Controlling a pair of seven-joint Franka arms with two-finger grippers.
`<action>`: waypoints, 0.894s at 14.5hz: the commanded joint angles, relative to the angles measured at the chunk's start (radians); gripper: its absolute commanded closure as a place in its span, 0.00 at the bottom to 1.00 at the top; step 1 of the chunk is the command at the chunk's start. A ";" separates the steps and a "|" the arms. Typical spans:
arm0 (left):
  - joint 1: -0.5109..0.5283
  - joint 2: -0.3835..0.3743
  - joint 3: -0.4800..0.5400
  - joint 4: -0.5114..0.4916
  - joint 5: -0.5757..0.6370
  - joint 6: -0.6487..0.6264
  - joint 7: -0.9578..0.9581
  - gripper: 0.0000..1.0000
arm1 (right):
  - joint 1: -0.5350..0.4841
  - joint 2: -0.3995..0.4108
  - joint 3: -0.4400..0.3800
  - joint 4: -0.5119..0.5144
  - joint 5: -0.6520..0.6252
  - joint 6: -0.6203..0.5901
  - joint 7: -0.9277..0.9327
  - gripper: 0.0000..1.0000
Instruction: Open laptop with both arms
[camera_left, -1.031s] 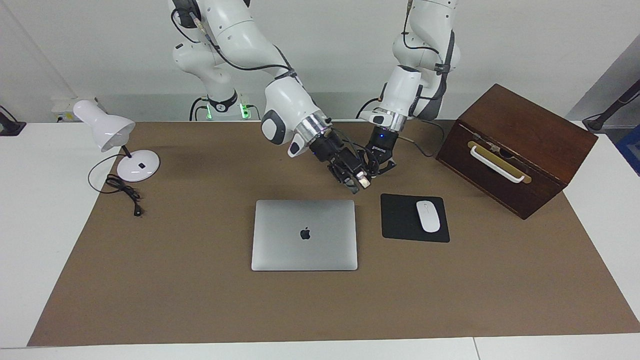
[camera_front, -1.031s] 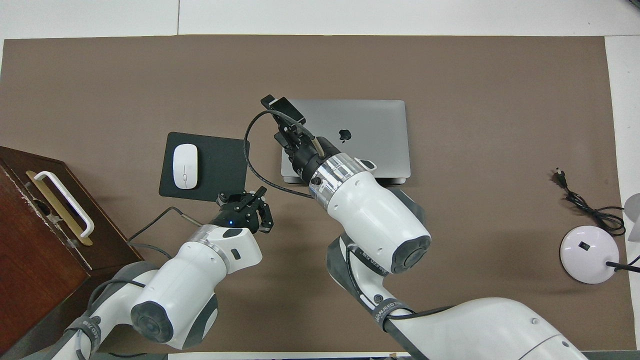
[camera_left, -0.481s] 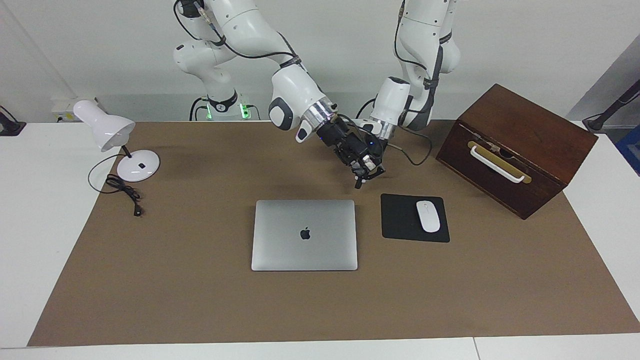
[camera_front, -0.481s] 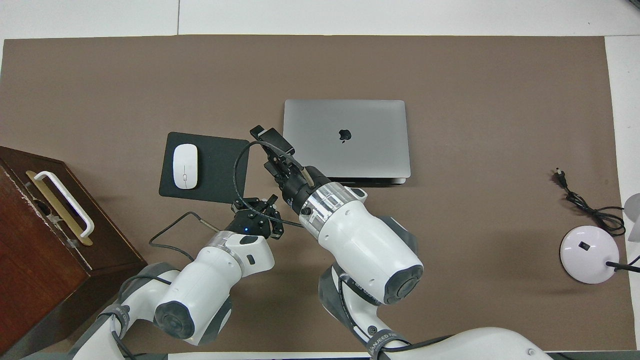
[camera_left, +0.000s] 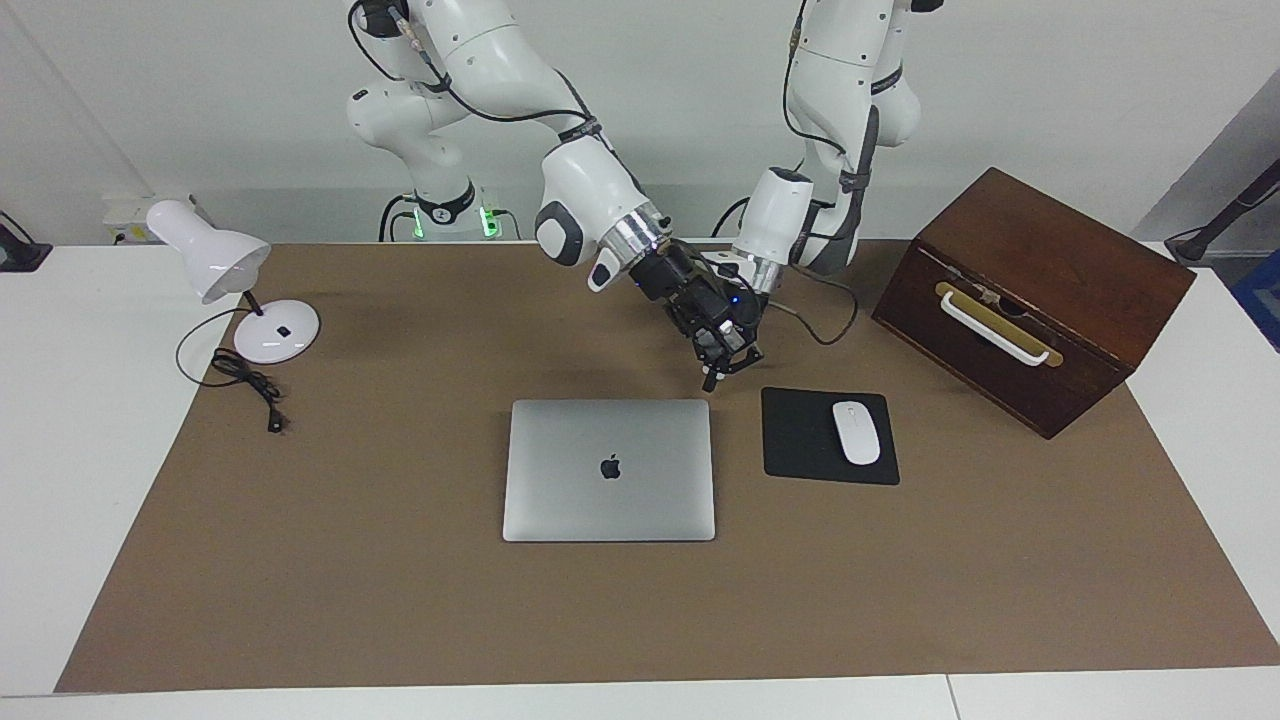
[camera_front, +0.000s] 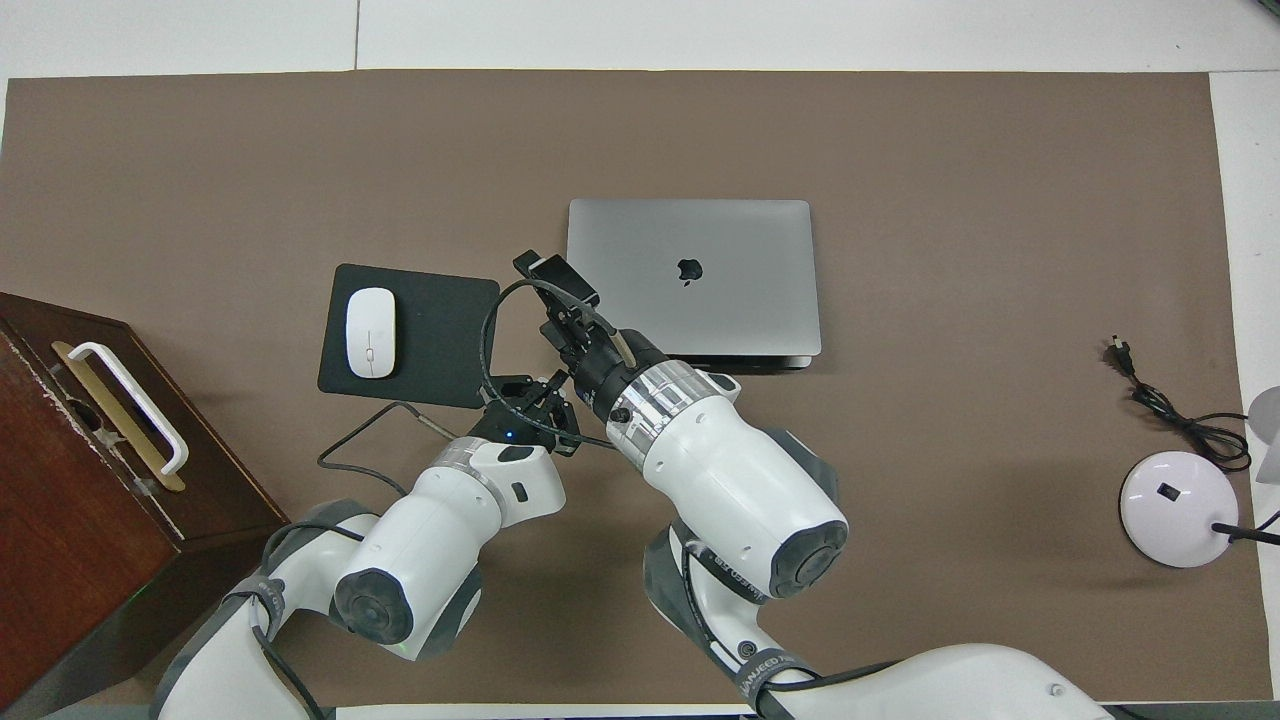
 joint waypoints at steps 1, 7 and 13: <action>-0.017 0.058 0.013 0.062 -0.011 0.020 0.019 1.00 | 0.008 0.024 -0.014 0.024 0.024 0.019 -0.007 0.00; -0.013 0.116 0.015 0.117 -0.010 0.020 0.016 1.00 | 0.030 0.059 -0.017 -0.046 0.035 0.019 -0.009 0.00; -0.005 0.148 0.015 0.148 -0.004 0.020 0.014 1.00 | 0.011 -0.016 -0.019 -0.189 0.027 -0.032 -0.114 0.00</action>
